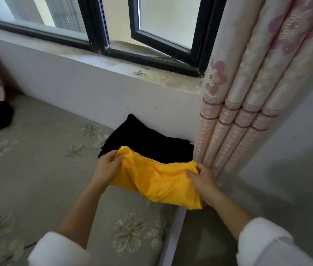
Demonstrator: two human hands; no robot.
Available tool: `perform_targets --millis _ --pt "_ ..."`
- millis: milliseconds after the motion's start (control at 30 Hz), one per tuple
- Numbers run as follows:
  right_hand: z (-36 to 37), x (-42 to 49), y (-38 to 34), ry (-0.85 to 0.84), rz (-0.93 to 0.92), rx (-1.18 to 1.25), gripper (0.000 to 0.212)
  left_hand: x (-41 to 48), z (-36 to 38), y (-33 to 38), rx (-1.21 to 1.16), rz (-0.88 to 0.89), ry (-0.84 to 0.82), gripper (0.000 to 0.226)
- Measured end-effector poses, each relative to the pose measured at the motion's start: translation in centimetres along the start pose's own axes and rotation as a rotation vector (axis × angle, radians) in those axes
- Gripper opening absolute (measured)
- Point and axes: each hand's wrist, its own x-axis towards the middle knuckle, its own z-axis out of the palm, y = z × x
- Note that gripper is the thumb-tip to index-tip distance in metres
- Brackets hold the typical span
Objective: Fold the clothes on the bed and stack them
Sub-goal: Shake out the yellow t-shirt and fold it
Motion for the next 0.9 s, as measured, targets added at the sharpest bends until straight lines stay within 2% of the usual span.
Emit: perform_targets --millis 67,267,433,500,567,667,767,900 --pt "0.9 3.1 -1.2 0.030 -0.029 -0.045 0.006 4.3 0.0 0.6 0.040 0.020 -0.011 0.021" --pt "3.1 11.2 -4.2 0.160 -0.067 -0.082 0.029 15.4 0.0 2.0 0.120 0.029 -0.030 0.029" --pt "3.9 16.5 -4.5 0.233 -0.017 0.021 0.023 22.4 -0.3 1.1 0.126 0.038 0.049 0.032" --pt "4.4 17.9 -2.9 0.210 0.114 0.063 0.015 24.0 -0.2 -1.0 0.204 0.000 0.048 0.032" --pt "5.5 18.5 -0.3 0.149 0.306 0.112 0.037 24.5 0.0 -4.3 0.306 -0.119 0.014 0.037" --pt "6.9 17.6 3.7 0.037 0.530 0.185 0.042 23.3 0.4 -8.8 0.329 -0.370 -0.088 0.056" --pt "7.8 16.7 6.0 -0.035 0.563 0.175 0.037 22.4 0.3 -11.2 0.269 -0.456 -0.118 0.064" --pt "7.8 16.9 5.7 -0.090 0.544 0.174 0.022 22.7 -0.6 -11.2 0.021 -0.476 -0.061 0.046"
